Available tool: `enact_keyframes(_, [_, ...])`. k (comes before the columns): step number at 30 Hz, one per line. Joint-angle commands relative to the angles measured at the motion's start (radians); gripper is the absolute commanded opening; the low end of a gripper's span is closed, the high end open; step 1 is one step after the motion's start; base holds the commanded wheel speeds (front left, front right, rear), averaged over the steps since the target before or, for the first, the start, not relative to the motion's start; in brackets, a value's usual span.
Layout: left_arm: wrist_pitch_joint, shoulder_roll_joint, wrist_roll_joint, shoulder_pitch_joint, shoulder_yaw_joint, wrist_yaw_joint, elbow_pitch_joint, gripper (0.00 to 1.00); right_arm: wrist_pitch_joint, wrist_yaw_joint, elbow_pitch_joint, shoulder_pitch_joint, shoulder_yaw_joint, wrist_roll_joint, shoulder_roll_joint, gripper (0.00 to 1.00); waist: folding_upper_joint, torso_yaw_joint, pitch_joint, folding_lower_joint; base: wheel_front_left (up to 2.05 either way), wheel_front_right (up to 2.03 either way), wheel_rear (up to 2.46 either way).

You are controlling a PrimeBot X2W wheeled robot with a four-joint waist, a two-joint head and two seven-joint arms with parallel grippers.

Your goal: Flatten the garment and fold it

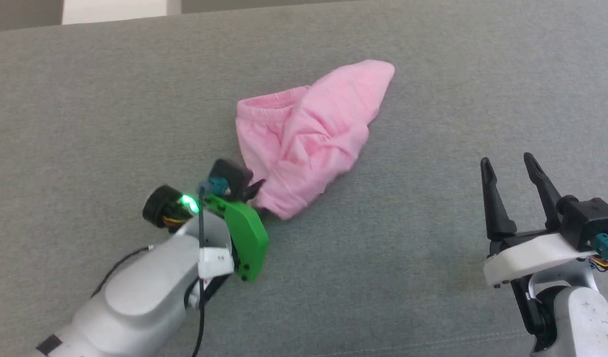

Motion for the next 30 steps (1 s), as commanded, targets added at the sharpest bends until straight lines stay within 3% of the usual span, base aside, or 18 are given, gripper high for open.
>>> enact_keyframes(1, [0.005, 0.008, -0.007, 0.006, -0.006, -0.009, -0.002, 1.0, 0.007, -0.002, 0.003, -0.01, 0.003, -0.005, 0.003, 1.0, -0.0001, 0.031, -0.021, 0.0001, 0.0, 0.0, 0.0])
enact_keyframes(7, [-0.027, 0.019, 0.005, 0.009, 0.003, 0.009, -0.006, 1.0, 0.033, -0.002, 0.004, 0.01, 0.005, -0.011, 0.003, 1.0, -0.0001, 0.085, -0.081, 0.0001, 0.0, 0.0, 0.0])
enact_keyframes(14, [-0.084, 0.088, 0.014, 0.01, 0.05, 0.051, -0.047, 1.0, 0.061, -0.002, -0.008, 0.05, -0.002, -0.013, 0.003, 1.0, -0.0001, 0.147, -0.148, 0.0001, 0.0, 0.0, 0.0])
enact_keyframes(22, [-0.238, 0.168, -0.009, 0.087, 0.176, 0.182, -0.121, 1.0, 0.085, -0.002, -0.033, 0.1, -0.01, -0.013, 0.003, 1.0, -0.0001, 0.192, -0.199, 0.0001, 0.0, 0.0, 0.0])
enact_keyframes(27, [-0.303, 0.164, -0.028, 0.288, 0.215, 0.299, -0.172, 1.0, 0.099, -0.002, -0.053, 0.144, -0.006, -0.01, 0.003, 1.0, -0.0001, 0.208, -0.232, 0.0001, 0.0, 0.0, 0.0])
enact_keyframes(30, [-0.313, 0.157, -0.005, 0.352, 0.219, 0.325, -0.2, 1.0, 0.105, -0.002, -0.06, 0.158, 0.0, -0.01, 0.003, 1.0, -0.0001, 0.209, -0.237, 0.0001, 0.0, 0.0, 0.0])
